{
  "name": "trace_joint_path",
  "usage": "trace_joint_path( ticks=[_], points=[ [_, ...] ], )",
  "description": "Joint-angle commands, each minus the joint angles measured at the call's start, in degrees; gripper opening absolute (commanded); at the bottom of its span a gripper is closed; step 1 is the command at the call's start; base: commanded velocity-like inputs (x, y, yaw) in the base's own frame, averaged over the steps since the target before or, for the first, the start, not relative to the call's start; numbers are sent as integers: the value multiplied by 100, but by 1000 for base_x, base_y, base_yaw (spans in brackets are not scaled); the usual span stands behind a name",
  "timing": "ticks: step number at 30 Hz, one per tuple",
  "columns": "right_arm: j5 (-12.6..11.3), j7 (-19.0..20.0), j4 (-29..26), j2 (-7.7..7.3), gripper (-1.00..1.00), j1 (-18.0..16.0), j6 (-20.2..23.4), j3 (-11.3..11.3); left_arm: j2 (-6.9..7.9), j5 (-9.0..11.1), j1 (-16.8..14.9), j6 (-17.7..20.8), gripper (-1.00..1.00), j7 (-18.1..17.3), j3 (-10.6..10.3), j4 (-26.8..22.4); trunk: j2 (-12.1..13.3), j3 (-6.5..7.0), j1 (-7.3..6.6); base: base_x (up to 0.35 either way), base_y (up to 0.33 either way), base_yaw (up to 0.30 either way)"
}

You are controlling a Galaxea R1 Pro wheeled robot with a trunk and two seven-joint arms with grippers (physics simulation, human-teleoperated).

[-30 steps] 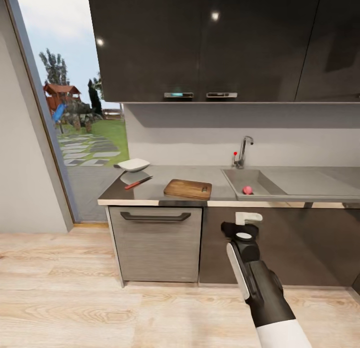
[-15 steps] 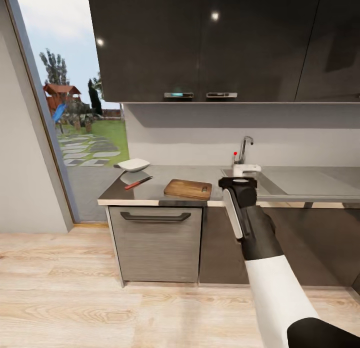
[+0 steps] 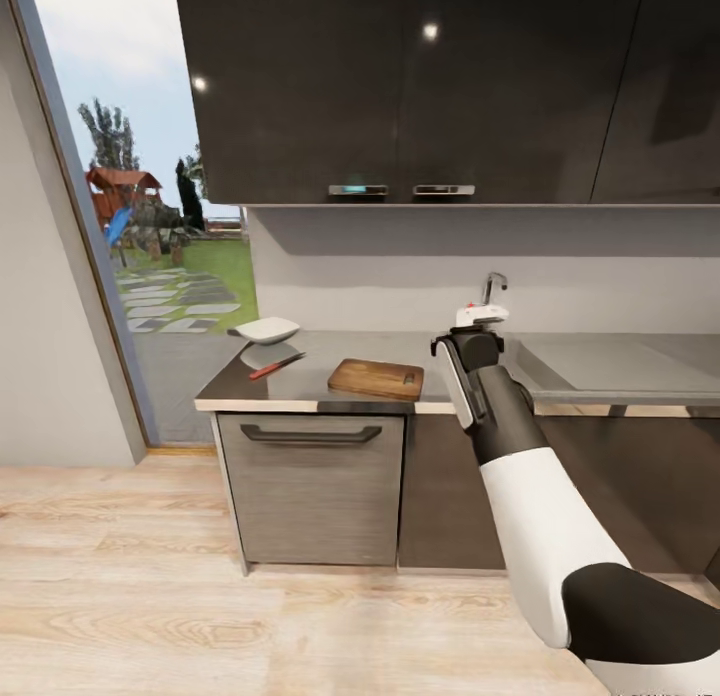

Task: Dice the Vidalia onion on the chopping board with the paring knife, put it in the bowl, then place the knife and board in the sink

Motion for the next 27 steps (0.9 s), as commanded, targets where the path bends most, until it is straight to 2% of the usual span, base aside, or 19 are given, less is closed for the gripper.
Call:
trace_joint_path(
  ticks=[1, 5, 12, 20, 22, 26, 27],
  points=[
    [-1, -19, 42, 0, 100, -9, 31, 5, 0, 0, 1, -9, 100, 2, 4, -6, -3, -6, 1, 123, 18, 0],
    [-39, -7, 203, 0, 100, -21, 27, -6, 0, 0, 1, -9, 100, 2, 4, -6, -3, -6, 1, 229, 117, 0],
    [-360, -7, 222, 0, 100, -22, 26, -12, 0, 1, 1, -9, 100, 2, 4, -5, -3, -6, 1, 272, 149, 0],
    [-400, -7, 218, 0, 100, -15, 21, -52, 0, 0, 1, -9, 100, 2, 4, 1, -3, -6, 1, 156, 30, 0],
    [-401, -7, 213, 0, 100, -15, 19, -148, 0, 1, 1, -9, 100, 2, 4, 2, -3, -6, 1, 24, 2, 0],
    [-394, 6, 212, -26, 100, -15, -6, -682, -7, 0, 1, -9, 100, 2, 4, 24, -3, -6, 1, 33, -3, 0],
    [-394, 8, 213, -37, 100, -15, -10, -735, -8, 0, 1, -8, 100, 2, 4, 29, -3, -6, 1, 113, -41, 0]
  ],
)
